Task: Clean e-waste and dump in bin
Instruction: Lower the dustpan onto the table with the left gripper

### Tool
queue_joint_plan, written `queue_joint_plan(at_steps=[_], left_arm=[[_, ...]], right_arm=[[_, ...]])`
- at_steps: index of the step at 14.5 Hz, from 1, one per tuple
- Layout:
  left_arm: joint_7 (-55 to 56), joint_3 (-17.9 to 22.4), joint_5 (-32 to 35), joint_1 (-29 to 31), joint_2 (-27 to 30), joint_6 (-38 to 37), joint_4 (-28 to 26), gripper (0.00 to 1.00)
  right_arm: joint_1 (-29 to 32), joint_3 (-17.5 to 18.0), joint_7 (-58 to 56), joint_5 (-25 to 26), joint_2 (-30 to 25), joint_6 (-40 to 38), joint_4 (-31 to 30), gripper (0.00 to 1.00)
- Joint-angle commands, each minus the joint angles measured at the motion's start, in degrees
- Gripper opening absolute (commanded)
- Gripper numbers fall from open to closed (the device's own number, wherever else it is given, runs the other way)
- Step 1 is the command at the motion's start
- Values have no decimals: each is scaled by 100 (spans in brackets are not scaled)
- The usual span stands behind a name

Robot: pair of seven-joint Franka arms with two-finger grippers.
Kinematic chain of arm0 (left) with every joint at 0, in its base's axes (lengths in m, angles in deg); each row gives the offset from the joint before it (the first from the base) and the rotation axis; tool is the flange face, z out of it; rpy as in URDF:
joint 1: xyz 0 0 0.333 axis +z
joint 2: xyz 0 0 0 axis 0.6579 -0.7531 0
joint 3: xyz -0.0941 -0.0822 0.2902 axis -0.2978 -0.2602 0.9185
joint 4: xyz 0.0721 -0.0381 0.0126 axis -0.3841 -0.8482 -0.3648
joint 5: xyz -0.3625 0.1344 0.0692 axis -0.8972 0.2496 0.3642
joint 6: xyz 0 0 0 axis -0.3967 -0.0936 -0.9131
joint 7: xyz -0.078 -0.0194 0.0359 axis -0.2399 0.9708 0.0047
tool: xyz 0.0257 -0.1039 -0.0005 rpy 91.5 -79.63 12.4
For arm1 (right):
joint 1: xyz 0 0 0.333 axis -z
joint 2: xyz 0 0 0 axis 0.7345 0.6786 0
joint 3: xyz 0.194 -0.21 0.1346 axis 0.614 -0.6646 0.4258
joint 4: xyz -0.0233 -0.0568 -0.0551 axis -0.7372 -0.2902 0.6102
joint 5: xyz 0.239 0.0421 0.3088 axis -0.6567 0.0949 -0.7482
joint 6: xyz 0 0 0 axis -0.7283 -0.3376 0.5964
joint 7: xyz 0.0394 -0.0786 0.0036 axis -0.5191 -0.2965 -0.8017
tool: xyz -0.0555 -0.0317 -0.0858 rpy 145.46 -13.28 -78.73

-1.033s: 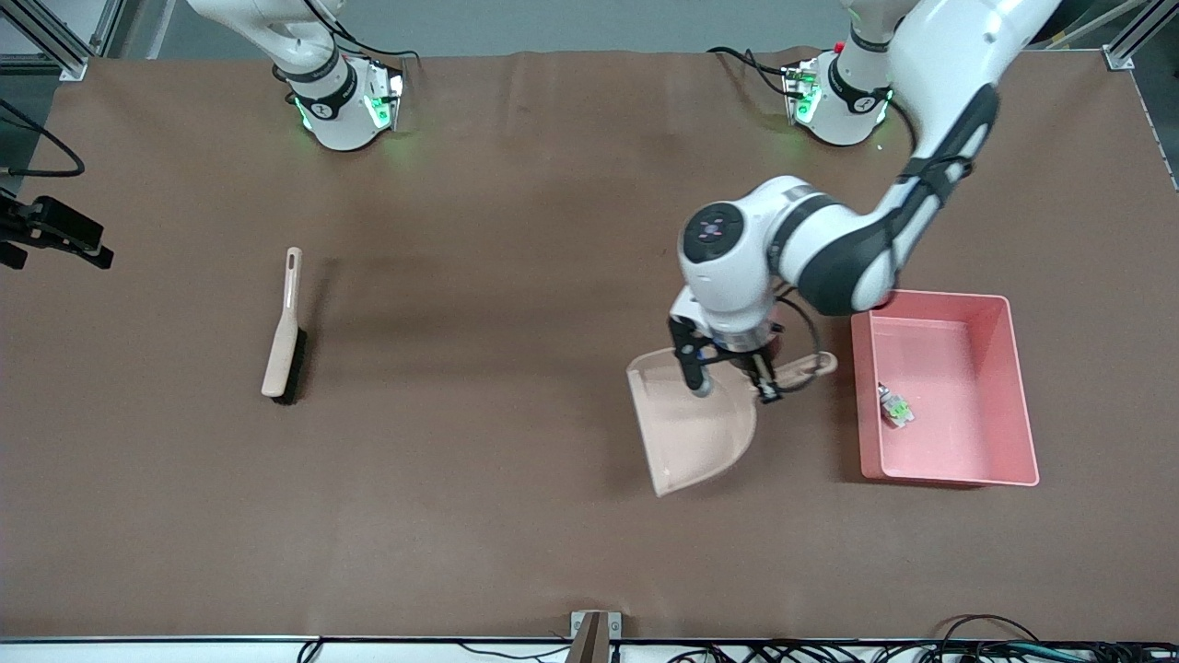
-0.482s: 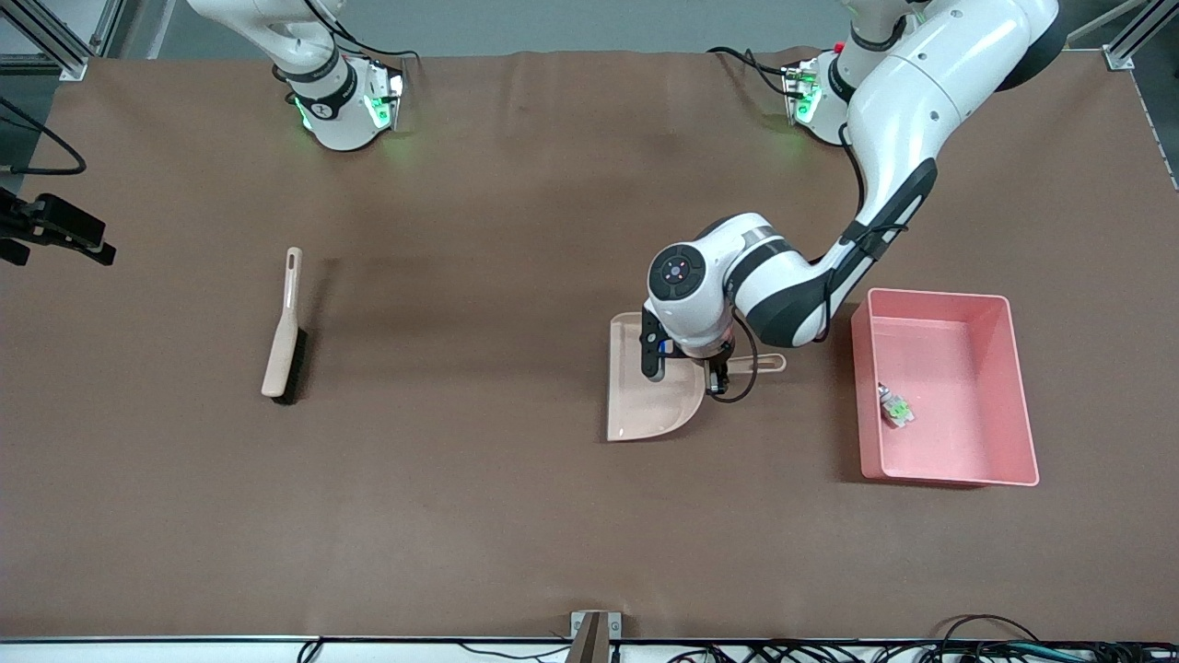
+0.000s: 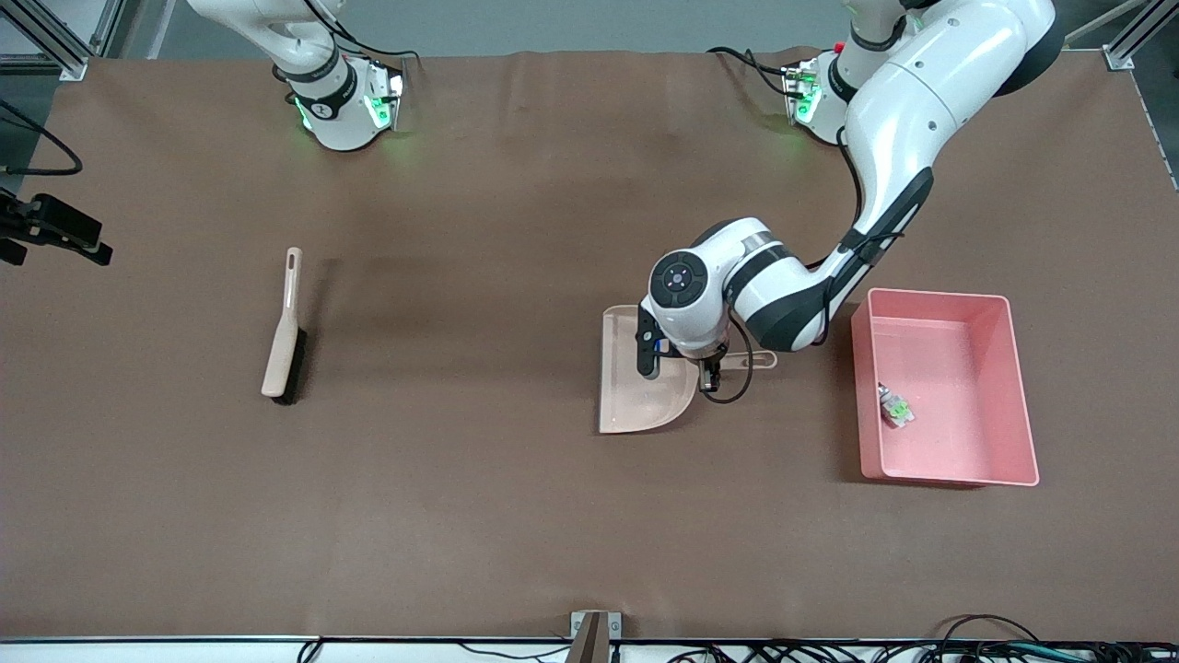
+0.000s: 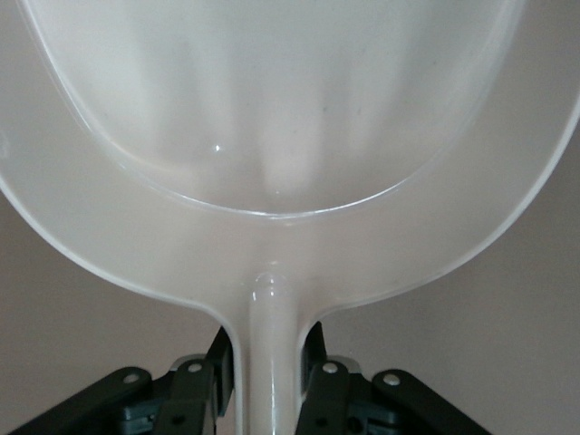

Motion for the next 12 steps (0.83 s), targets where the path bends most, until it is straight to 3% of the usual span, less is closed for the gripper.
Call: queue_joint_plan(at_steps=[1,12], left_arm=[[42,8,-77,-28,-4,30,45,9],[306,95,2,-231,-92,30,37,20]], right_arm=[[-41,-39,23,-98,-31,-63,46,100],[-32,-39,14,-89,-31,-37,46,100]])
